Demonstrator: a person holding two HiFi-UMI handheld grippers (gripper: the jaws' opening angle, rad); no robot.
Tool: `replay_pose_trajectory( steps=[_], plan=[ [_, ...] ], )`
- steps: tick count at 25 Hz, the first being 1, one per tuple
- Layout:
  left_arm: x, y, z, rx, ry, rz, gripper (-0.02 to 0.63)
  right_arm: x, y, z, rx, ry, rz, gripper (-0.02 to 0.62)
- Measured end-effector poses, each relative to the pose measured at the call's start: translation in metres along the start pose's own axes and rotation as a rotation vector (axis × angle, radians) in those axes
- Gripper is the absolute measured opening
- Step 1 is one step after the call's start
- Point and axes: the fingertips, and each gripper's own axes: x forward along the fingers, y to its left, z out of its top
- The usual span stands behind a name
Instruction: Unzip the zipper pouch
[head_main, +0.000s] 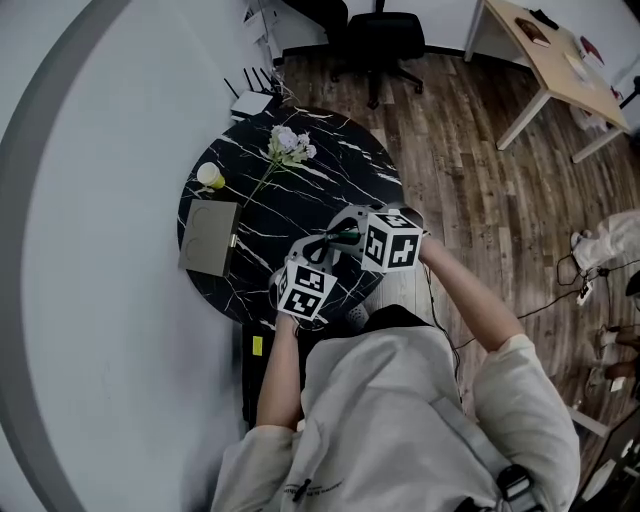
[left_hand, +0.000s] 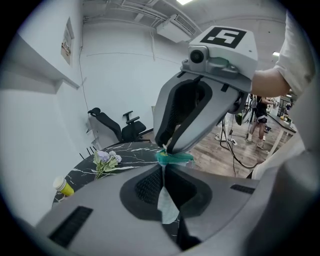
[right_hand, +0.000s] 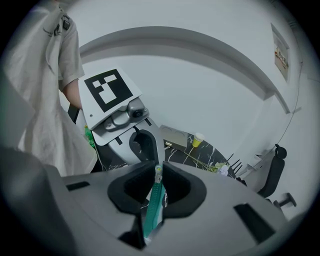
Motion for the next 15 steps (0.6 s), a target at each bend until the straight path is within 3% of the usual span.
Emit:
replay_pose_trajectory(
  steps=[10, 15],
  plan=[
    [-0.003, -0.001, -0.001, -0.025, -0.011, 0.005, 0.025, -0.012, 0.007, -0.006, -0.030, -0.009, 0.002, 0.049],
    [-0.004, 0.003, -0.002, -0.023, -0.023, -0.001, 0.025, -0.011, 0.008, -0.007, -0.134, -0.007, -0.027, 0.043]
  ],
)
